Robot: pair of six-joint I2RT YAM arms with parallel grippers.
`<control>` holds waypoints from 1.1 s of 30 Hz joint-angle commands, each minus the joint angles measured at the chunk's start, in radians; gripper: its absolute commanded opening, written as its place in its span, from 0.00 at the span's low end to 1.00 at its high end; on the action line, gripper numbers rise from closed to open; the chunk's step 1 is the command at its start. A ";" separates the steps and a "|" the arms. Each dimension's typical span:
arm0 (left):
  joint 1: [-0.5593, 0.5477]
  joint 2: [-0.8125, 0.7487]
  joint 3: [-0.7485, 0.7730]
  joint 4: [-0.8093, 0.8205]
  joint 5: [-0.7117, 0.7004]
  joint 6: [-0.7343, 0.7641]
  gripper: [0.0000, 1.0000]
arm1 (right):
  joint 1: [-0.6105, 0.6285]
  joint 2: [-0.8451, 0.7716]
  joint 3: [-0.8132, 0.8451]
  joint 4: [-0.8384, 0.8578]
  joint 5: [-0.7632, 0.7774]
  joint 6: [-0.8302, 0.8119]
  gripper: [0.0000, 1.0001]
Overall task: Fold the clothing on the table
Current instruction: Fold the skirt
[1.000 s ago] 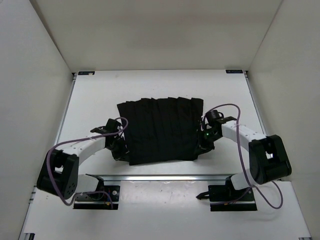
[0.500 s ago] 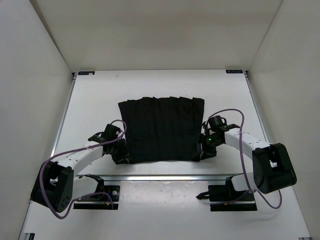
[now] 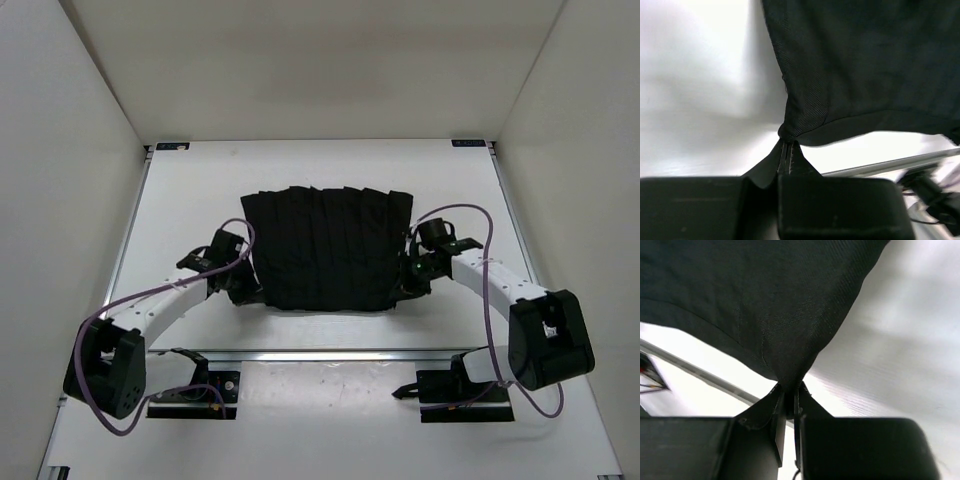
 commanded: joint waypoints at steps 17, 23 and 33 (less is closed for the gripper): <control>0.007 -0.417 -0.116 -0.265 0.183 -0.020 0.00 | 0.027 -0.326 -0.132 -0.260 -0.159 -0.018 0.00; 0.168 0.138 0.424 -0.223 0.214 0.141 0.00 | -0.127 0.140 0.479 -0.313 -0.138 -0.138 0.00; 0.303 0.751 0.855 0.073 0.404 -0.087 0.41 | -0.191 0.795 1.267 -0.374 0.017 -0.099 0.70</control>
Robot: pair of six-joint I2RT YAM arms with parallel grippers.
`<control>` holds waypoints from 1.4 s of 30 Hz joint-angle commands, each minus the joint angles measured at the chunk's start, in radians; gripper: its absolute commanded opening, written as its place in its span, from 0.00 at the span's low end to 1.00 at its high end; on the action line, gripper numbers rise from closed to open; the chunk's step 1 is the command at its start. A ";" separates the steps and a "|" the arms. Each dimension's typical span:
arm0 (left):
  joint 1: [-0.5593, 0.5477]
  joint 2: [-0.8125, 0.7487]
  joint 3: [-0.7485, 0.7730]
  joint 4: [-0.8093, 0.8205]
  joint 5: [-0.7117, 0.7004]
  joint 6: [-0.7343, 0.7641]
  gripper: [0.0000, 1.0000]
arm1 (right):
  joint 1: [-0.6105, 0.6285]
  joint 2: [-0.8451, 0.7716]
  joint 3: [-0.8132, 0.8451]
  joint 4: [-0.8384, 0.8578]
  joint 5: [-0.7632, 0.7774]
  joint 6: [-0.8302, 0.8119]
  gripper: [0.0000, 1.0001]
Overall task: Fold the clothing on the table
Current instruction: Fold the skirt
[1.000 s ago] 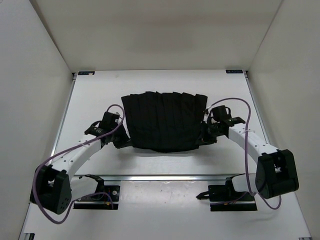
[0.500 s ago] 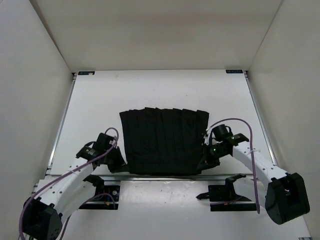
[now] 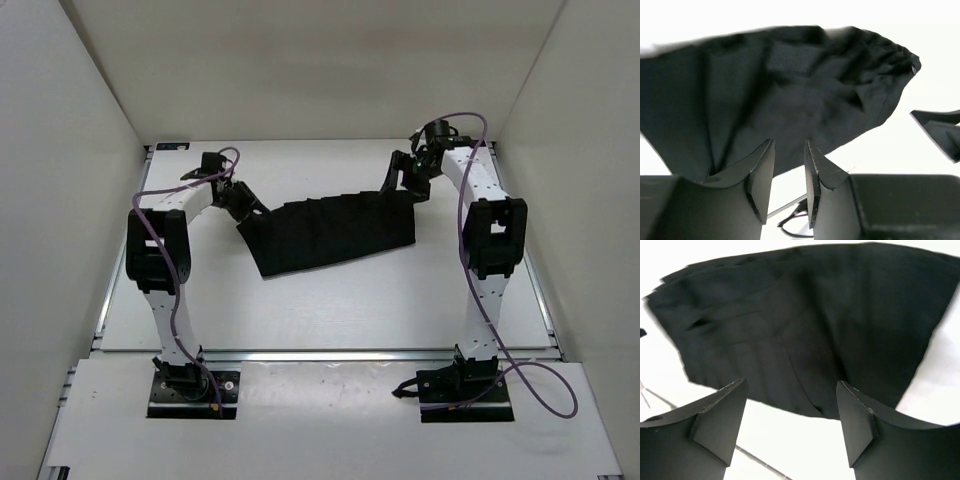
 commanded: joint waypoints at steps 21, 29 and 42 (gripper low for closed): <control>-0.076 -0.320 -0.572 0.181 -0.188 -0.041 0.50 | -0.131 -0.265 -0.726 0.510 0.023 0.163 0.76; -0.120 -0.313 -0.610 0.282 -0.287 -0.134 0.56 | -0.097 -0.199 -0.737 0.635 0.002 0.303 0.40; -0.241 -0.255 -0.573 0.293 -0.286 -0.139 0.00 | -0.232 -0.328 -0.783 0.355 0.204 0.081 0.00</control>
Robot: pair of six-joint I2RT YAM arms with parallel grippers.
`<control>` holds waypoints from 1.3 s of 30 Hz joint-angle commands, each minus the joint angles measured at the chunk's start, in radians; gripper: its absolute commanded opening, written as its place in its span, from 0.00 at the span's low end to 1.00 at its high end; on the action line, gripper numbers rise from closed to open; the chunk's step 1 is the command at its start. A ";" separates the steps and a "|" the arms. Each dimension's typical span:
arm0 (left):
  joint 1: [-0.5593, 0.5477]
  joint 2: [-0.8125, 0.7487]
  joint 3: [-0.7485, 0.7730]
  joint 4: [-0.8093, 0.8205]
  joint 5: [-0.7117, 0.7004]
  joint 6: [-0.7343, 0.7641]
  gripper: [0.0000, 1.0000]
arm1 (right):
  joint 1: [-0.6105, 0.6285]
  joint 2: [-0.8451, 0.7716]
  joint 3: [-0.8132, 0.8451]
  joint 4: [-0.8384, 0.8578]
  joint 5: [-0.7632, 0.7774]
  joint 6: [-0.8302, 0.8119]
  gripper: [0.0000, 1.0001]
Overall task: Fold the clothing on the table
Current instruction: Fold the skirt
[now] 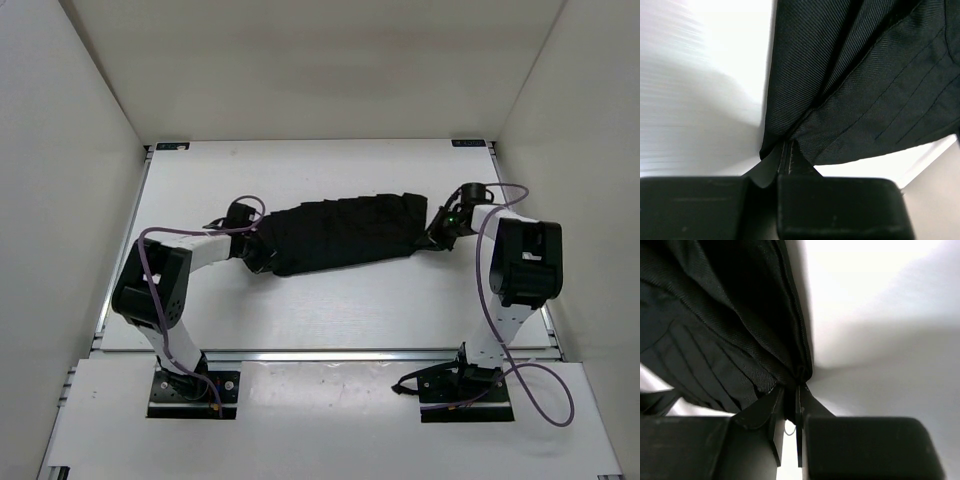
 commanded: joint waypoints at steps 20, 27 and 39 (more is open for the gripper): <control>-0.022 0.138 0.139 -0.027 0.085 0.038 0.00 | 0.736 0.171 0.639 -0.232 0.354 -0.149 0.00; -0.008 0.150 0.134 -0.051 0.101 0.066 0.01 | 0.852 0.328 0.645 -0.195 0.350 -0.166 0.00; -0.002 0.181 0.168 -0.102 0.122 0.112 0.07 | 0.915 0.299 0.583 -0.060 0.330 -0.179 0.03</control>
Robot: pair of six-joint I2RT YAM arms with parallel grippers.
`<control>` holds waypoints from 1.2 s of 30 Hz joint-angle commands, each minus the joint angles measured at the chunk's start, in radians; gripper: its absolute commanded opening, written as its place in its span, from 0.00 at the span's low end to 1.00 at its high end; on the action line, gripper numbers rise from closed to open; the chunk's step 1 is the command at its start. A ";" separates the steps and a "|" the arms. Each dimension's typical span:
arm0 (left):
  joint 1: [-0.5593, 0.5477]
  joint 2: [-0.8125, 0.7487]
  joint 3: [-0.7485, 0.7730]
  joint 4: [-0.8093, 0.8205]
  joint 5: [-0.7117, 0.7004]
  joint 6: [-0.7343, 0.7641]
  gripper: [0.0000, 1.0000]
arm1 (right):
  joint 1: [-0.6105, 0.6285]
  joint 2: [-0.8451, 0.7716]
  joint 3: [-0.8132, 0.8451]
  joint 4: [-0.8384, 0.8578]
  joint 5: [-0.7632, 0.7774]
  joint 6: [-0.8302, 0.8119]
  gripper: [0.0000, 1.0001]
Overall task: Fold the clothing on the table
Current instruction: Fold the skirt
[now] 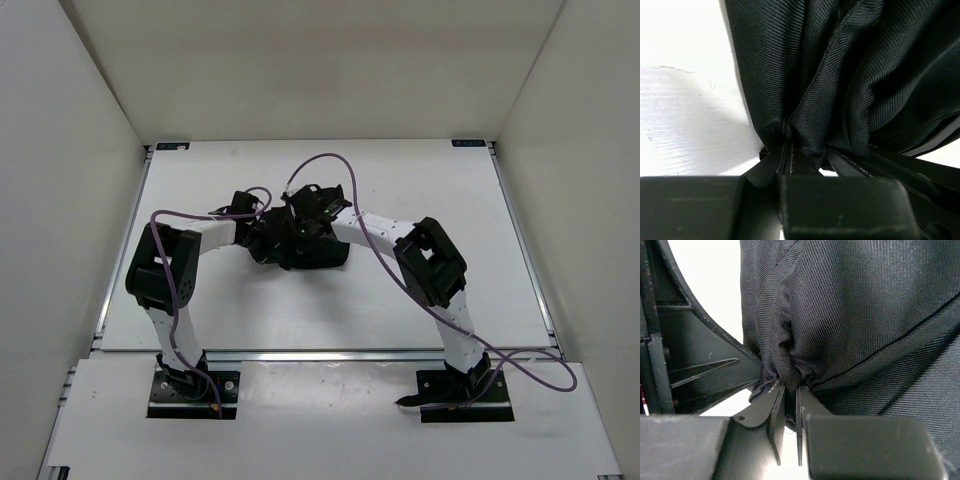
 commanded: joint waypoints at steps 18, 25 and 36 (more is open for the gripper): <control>0.069 -0.098 -0.103 -0.040 0.071 0.045 0.39 | 0.059 -0.379 -0.383 0.367 -0.141 -0.162 0.59; 0.171 -0.271 -0.160 -0.104 0.105 0.100 0.44 | 0.013 -0.548 -0.508 0.386 0.021 -0.118 0.60; 0.098 -0.230 -0.131 0.001 0.018 -0.008 0.44 | -0.119 -0.175 -0.091 0.107 0.046 -0.013 0.25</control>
